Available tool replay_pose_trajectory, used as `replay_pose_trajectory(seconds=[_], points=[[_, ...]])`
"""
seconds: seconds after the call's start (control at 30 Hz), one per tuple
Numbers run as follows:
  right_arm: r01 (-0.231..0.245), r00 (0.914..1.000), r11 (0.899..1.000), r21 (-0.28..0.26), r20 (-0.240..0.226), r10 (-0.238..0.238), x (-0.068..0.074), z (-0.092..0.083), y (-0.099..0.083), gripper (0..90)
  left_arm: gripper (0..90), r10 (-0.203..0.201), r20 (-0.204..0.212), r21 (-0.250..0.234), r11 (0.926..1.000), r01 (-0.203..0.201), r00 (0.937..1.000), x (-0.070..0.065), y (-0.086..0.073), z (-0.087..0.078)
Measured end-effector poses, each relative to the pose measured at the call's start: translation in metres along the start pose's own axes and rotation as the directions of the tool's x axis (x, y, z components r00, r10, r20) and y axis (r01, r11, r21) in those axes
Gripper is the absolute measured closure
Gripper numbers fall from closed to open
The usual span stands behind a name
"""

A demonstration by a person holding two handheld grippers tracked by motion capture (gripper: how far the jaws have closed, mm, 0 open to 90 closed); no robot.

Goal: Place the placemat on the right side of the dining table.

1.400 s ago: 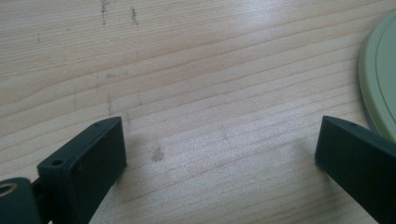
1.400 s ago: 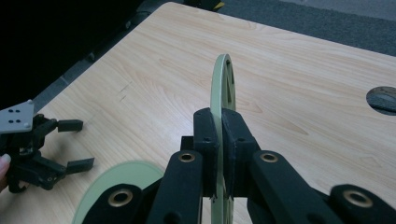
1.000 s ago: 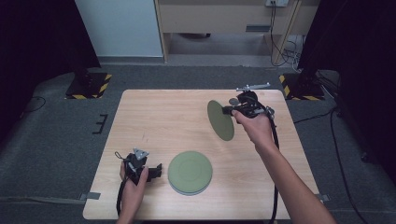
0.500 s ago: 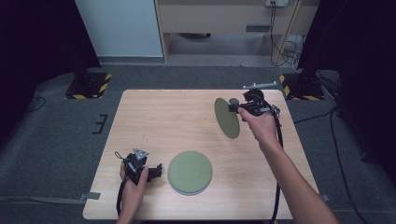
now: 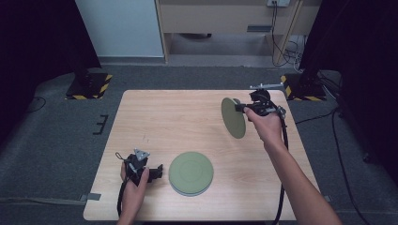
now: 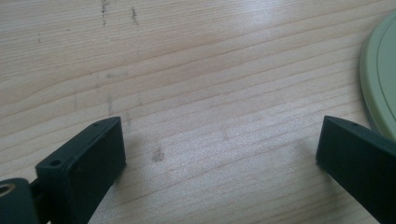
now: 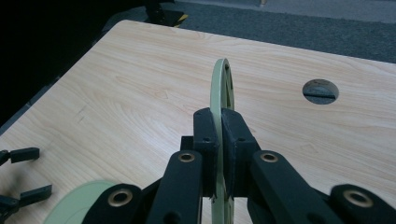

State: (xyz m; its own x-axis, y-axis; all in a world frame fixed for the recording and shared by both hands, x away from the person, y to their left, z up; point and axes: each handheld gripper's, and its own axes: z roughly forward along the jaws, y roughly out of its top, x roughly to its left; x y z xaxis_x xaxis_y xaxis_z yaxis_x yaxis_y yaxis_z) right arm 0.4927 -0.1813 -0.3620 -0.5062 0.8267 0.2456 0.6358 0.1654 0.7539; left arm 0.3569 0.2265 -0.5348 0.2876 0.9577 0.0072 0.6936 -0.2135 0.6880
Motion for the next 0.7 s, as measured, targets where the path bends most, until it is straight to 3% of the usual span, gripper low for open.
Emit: replay_pose_trajectory(seconds=[0.7], points=[[-0.045,0.9984,0.999,-0.011,0.034,0.045,-0.02,-0.002,-0.009,85.8,0.6,0.001,0.002,-0.002,1.0,-0.001,1.0,0.0,0.0,0.0]])
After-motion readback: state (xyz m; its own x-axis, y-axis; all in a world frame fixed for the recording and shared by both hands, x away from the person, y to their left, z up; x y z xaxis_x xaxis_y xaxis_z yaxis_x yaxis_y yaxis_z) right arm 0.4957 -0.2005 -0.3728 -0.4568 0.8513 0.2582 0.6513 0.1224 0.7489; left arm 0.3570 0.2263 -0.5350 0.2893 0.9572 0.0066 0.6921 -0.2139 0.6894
